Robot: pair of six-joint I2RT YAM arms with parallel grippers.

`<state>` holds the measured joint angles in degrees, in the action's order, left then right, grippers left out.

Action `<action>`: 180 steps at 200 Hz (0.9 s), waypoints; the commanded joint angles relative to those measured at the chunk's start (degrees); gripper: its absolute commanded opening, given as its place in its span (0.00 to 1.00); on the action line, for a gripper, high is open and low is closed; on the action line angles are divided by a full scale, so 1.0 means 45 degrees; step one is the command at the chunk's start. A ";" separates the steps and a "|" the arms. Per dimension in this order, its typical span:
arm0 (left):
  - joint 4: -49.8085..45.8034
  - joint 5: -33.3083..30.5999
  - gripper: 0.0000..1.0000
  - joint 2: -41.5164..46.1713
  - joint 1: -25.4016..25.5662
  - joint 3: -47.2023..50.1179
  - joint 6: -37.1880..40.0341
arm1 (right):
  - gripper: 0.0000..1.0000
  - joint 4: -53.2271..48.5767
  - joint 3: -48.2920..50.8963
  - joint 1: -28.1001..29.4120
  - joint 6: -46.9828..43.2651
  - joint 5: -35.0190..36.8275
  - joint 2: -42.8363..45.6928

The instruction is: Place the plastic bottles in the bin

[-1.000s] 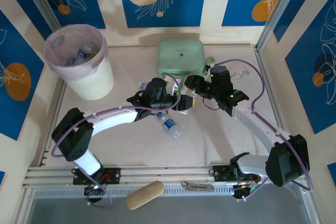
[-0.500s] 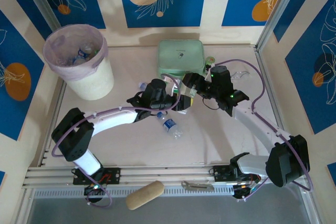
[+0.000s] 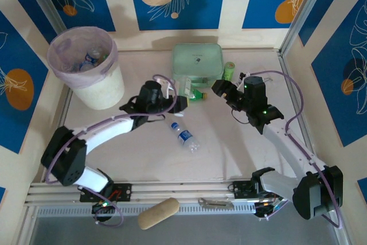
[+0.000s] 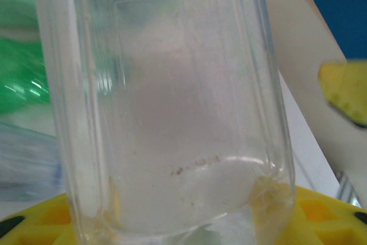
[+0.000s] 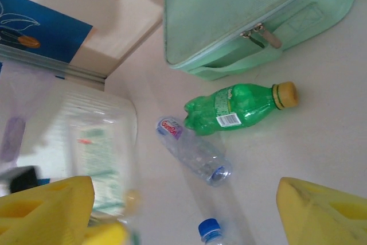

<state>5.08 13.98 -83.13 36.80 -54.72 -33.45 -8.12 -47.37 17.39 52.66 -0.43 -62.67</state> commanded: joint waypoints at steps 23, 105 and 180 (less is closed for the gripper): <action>-0.3611 -0.2104 0.56 0.1786 -0.1874 -0.2354 0.3643 | 0.84 0.0276 0.0498 0.0057 0.0509 -0.0266 -0.0398; -0.6075 -0.3030 0.56 0.1911 -0.6862 -0.5929 0.6833 | 0.84 -0.0023 -0.0423 0.0818 -0.0098 -0.0784 -0.1992; -0.6220 -0.2326 0.56 -0.0195 -1.0367 -0.7762 0.5976 | 0.84 -0.0658 -0.1379 0.1262 -0.0829 -0.1023 -0.2759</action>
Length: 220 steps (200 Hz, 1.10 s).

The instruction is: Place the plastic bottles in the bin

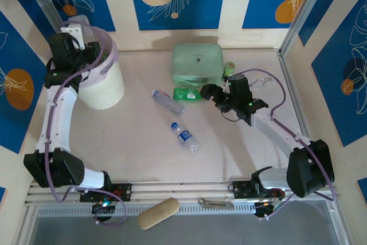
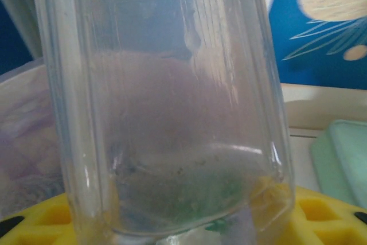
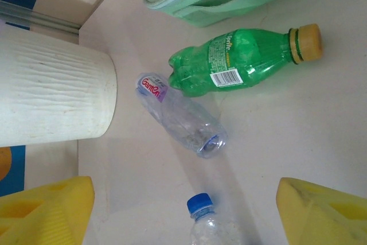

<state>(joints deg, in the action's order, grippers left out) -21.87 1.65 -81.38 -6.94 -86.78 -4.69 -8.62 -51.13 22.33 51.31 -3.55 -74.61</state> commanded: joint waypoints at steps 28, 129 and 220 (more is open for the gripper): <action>-0.0550 0.0482 0.56 -0.1299 -0.1071 -0.1027 -0.0600 | 0.84 -0.0779 -0.0642 0.0291 -0.0700 -0.0266 -0.0149; -0.0691 0.0747 0.99 -0.0976 -0.1219 -0.0957 -0.1504 | 0.84 -0.1547 -0.1539 0.0960 -0.1604 -0.0187 -0.0969; 0.1330 0.2520 0.99 0.3436 0.1461 0.3935 -0.4142 | 0.84 -0.4947 -0.3702 0.3457 -0.4817 0.1423 -0.2793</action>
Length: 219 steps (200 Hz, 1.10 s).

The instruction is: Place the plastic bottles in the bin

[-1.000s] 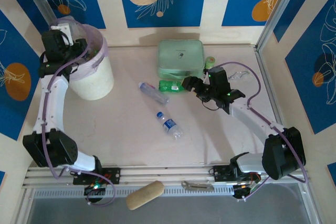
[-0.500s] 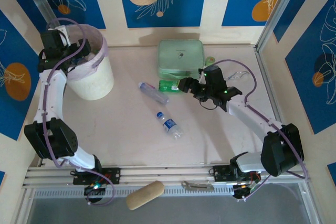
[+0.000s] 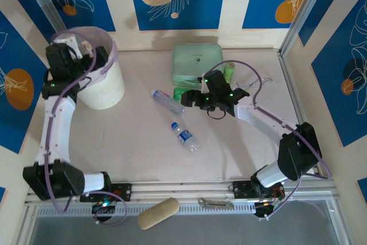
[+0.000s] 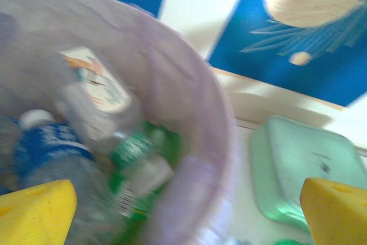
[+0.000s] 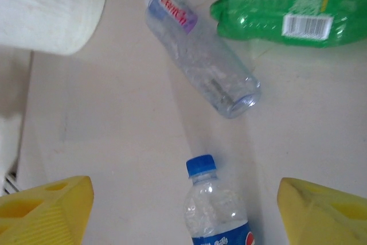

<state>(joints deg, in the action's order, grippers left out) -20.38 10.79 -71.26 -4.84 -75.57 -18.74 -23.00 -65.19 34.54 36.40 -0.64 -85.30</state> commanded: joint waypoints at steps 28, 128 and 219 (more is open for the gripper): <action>0.1630 0.0264 0.99 0.2594 0.1899 0.3556 -0.1898 | 0.85 -0.3059 -0.1231 0.1743 -0.2525 0.1639 -0.1188; 0.3541 0.0825 0.99 0.2964 0.3343 0.6542 -0.4019 | 0.93 -0.5874 -0.3752 0.4137 -0.4612 0.4281 -0.5197; 0.3797 0.0508 0.99 0.2791 0.3842 0.6325 -0.4068 | 0.83 -0.5771 -0.3939 0.4247 -0.4819 0.4648 -0.6709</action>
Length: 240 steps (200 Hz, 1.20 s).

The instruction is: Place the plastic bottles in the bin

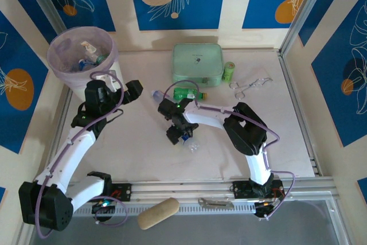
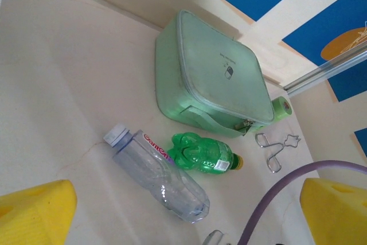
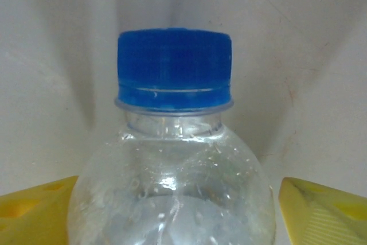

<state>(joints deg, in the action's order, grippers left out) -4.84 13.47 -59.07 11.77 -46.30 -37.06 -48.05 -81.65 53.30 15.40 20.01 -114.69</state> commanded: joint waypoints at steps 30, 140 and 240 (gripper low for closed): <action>0.0314 -0.0072 0.99 -0.0017 0.0245 -0.0217 -0.0045 | 0.76 0.0008 -0.0213 0.0029 -0.0078 -0.0220 -0.0024; -0.0611 -0.1116 0.99 -0.1377 0.2299 -0.1201 0.0160 | 0.52 0.3799 0.2283 -0.2978 0.2602 -0.4007 0.4736; 0.1762 -0.0202 0.96 -0.4748 0.7026 -0.2072 -0.0216 | 0.51 0.7863 0.5950 -0.6409 0.7753 -0.3745 0.8902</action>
<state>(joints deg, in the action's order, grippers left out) -2.04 10.33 -78.15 39.53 -52.53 -37.28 -17.43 -56.55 24.62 44.91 1.37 -77.95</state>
